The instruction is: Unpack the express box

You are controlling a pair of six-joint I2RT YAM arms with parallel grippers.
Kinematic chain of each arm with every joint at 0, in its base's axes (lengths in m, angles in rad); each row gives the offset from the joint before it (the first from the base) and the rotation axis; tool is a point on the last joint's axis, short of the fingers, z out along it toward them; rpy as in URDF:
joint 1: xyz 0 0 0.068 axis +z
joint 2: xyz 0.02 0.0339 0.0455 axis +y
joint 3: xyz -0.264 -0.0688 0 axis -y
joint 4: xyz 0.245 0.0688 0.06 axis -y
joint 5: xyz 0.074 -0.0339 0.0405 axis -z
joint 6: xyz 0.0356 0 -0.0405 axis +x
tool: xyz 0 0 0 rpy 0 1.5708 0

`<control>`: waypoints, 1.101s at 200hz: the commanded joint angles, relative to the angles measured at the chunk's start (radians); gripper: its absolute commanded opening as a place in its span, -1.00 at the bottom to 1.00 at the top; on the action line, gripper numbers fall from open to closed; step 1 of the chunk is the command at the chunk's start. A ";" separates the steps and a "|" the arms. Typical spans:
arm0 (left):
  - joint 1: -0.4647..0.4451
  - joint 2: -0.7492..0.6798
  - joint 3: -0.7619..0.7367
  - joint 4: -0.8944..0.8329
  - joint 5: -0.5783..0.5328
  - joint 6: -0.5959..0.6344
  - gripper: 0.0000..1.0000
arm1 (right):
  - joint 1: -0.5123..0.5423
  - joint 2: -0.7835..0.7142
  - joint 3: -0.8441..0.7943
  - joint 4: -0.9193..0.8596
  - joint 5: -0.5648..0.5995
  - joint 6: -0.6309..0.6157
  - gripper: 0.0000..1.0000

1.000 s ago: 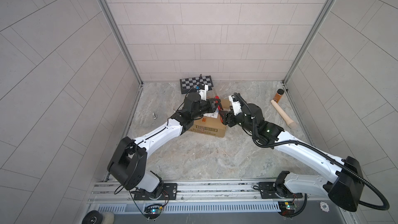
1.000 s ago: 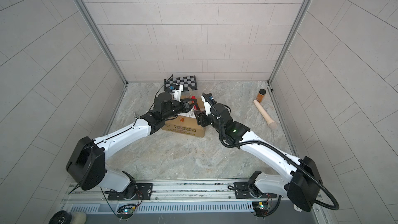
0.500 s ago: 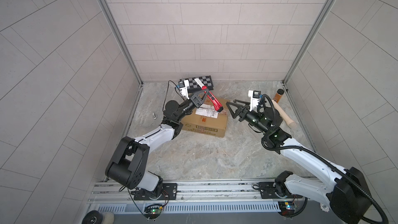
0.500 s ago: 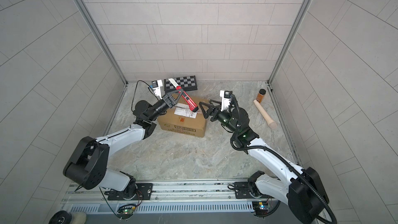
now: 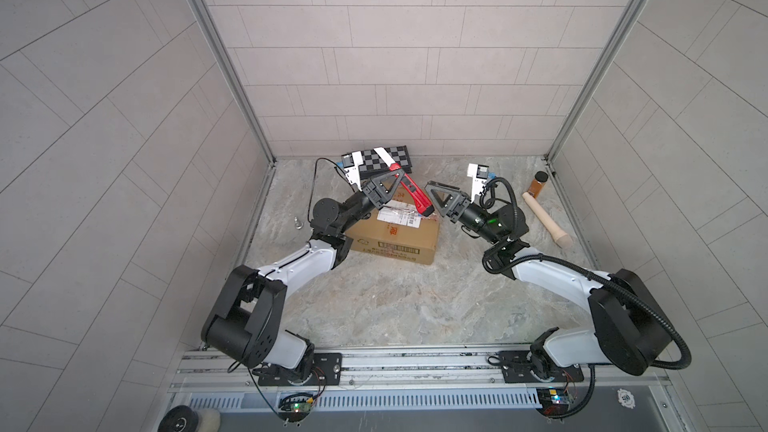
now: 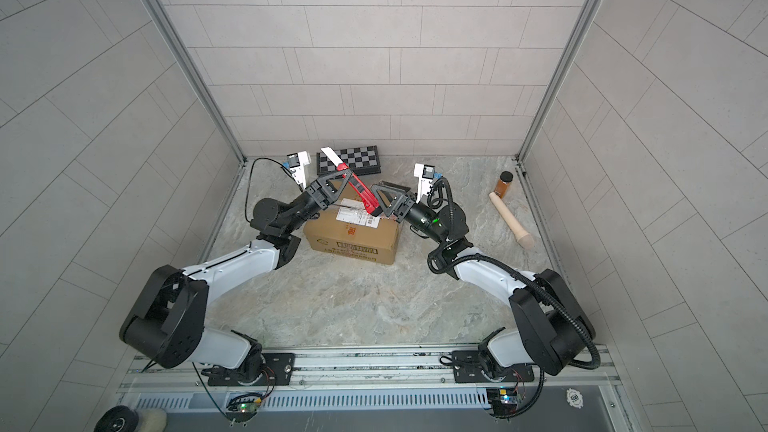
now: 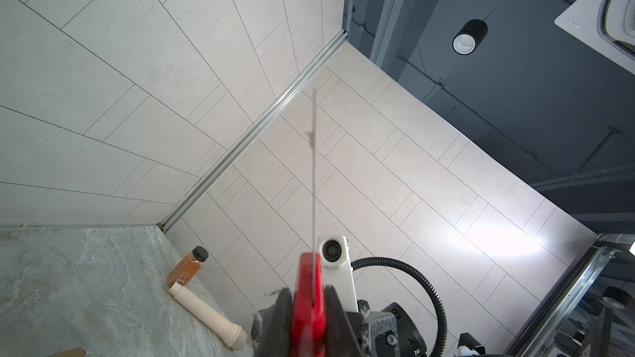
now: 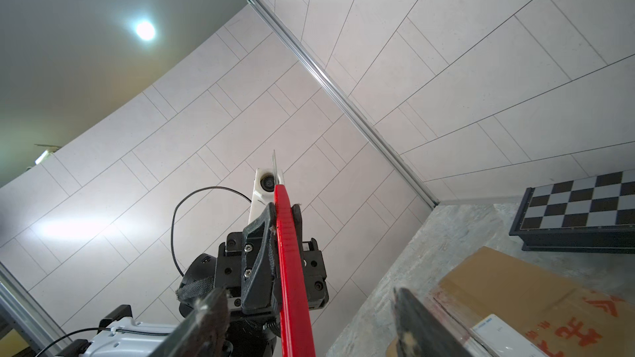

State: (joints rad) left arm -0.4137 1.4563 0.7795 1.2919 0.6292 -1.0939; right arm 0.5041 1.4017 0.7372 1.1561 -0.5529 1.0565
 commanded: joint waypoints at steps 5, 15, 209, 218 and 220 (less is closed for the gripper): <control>-0.002 -0.029 0.012 0.057 0.014 -0.016 -1.00 | 0.018 -0.012 0.034 0.056 -0.038 0.009 0.52; -0.002 -0.029 0.015 0.058 0.013 -0.018 -1.00 | 0.025 -0.013 0.037 0.039 -0.038 -0.008 0.52; -0.063 -0.046 0.072 0.063 -0.081 -0.035 -1.00 | 0.096 0.101 0.102 0.198 0.091 0.031 0.57; -0.064 -0.044 0.074 0.064 -0.081 -0.035 -1.00 | 0.097 0.105 0.104 0.201 0.094 0.032 0.56; -0.065 -0.044 0.076 0.063 -0.080 -0.034 -1.00 | 0.097 0.105 0.105 0.202 0.095 0.033 0.56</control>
State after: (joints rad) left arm -0.4664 1.4334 0.8215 1.3128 0.5320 -1.1305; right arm 0.5915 1.4944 0.8135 1.2873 -0.4763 1.0630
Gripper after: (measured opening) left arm 0.146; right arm 0.784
